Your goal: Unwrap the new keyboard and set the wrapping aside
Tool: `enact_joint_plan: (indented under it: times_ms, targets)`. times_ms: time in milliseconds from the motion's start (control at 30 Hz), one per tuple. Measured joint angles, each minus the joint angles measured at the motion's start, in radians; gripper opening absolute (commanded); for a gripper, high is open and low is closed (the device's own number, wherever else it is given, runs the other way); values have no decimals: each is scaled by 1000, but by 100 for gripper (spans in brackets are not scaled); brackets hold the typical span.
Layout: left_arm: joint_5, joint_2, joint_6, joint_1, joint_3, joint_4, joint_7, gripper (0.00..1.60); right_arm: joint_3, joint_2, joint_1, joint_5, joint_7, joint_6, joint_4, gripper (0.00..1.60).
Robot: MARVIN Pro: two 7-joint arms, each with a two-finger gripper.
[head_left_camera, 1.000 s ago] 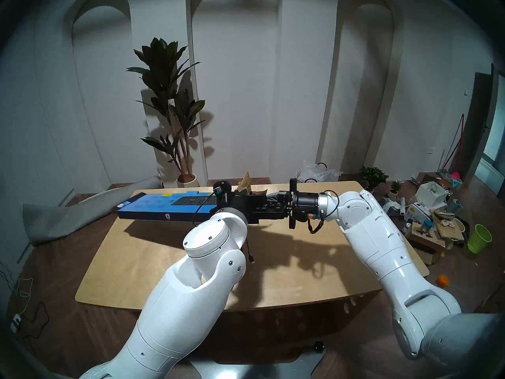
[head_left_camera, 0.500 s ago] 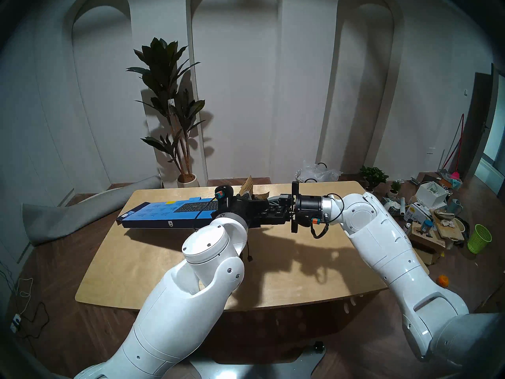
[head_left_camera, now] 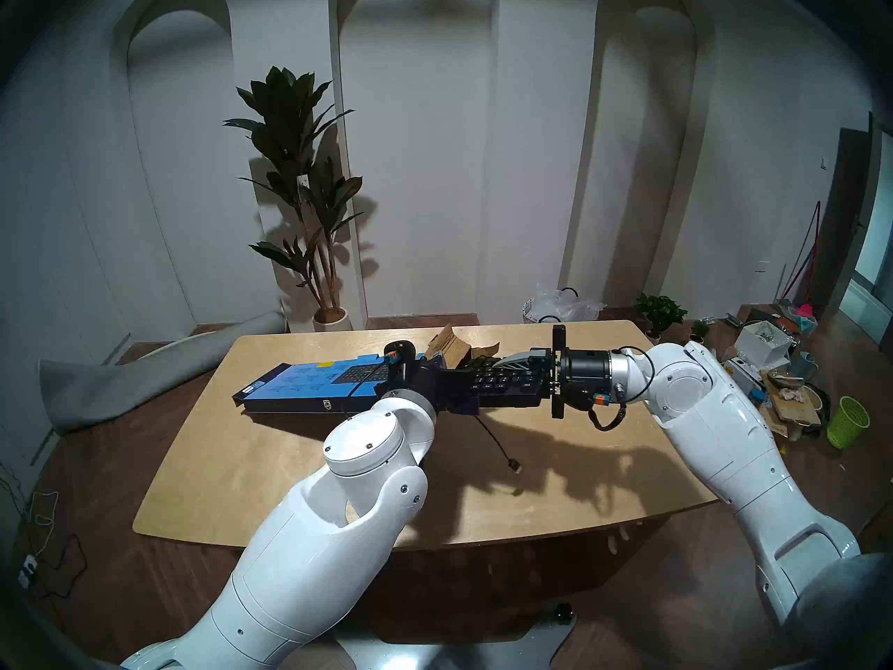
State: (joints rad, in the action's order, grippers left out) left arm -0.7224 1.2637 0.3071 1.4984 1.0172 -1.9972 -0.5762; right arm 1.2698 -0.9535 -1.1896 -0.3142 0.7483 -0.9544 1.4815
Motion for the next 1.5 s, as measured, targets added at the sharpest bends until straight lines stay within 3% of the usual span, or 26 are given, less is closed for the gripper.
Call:
enact_joint_plan:
  times_ms: [900,1500]
  targets:
    - [27,-33,-60,-14,-13,55,116,0,83,247,-126,197,6,1,164,0]
    - [47,-32,-99,-71,9,188,140,0,161,363,-168,280,38,-2,220,0]
